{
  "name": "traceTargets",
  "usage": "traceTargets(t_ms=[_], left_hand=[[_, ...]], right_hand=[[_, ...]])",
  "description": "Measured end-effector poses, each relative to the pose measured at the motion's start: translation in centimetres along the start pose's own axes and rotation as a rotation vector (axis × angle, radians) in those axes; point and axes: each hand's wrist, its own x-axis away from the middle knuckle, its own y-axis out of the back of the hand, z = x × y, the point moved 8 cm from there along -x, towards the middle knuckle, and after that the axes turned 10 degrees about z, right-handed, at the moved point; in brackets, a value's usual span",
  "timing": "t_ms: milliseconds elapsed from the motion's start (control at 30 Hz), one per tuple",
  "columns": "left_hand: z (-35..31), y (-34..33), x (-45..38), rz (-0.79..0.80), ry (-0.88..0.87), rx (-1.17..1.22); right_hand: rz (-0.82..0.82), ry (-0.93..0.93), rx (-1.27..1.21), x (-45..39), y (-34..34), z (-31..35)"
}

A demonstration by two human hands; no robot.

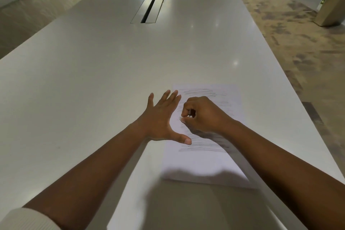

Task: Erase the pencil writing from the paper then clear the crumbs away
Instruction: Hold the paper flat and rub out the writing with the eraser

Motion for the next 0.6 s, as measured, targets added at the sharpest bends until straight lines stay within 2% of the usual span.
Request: traceTargets(t_ms=[133,333,500,600], left_hand=[[-0.2,-0.1,-0.3,0.047,0.024,-0.024],[-0.1,-0.2,-0.4,0.065,0.032,-0.015],[-0.1,-0.2,-0.4,0.062,0.036,-0.005],[-0.2,-0.2,-0.4,0.069,0.037,-0.004]], right_hand=[[-0.012,0.038,0.025,0.3,0.0,0.4],[0.108,0.105,0.026,0.7,-1.1,0.9],[-0.089,0.045,0.064,-0.7,1.3,-0.5],[-0.113,0.031,0.066,-1.2,1.7,-0.9]])
